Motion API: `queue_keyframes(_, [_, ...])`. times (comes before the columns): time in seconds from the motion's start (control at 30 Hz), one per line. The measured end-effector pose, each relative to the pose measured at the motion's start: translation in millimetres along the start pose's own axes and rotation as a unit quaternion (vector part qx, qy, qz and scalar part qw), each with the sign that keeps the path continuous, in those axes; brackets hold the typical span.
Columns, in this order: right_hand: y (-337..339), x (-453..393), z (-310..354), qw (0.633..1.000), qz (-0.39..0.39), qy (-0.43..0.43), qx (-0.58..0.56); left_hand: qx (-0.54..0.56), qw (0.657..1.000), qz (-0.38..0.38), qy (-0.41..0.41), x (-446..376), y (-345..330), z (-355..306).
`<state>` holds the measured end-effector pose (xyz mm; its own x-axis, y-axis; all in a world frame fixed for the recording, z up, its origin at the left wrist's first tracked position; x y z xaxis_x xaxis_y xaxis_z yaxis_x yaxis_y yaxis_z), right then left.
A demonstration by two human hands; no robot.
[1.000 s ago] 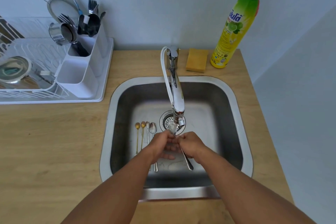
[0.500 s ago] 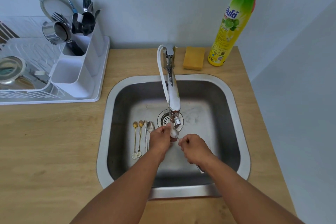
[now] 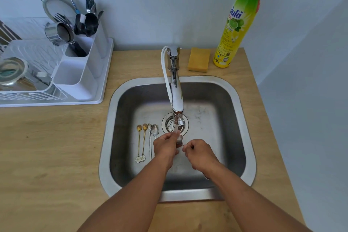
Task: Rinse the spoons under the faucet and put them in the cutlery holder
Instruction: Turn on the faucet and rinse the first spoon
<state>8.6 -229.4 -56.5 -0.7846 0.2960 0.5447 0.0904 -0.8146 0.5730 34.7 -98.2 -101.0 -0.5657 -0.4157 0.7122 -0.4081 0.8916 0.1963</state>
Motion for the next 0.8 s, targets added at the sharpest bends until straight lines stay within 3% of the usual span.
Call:
queue_keyframes(0.27, [-5,2,5,1.0,-0.008,-0.004,-0.003,0.066,0.996,-0.034,0.044,12,0,6])
queue_keyframes(0.8, [-16,14,4,0.997,-0.044,-0.045,-0.041,0.093,0.993,0.034,0.067,2,7,8])
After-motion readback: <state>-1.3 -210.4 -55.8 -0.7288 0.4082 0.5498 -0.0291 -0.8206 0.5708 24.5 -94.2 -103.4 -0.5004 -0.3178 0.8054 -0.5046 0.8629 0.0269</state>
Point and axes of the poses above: each hand's wrist, its own x-axis away from the middle knuckle, its own y-axis out of the back of the hand, z = x × y, the point moved 3 cm from there along -x, towards the middle knuckle, and after that the axes turned 13 degrees about -z, right-handed, at the moved point
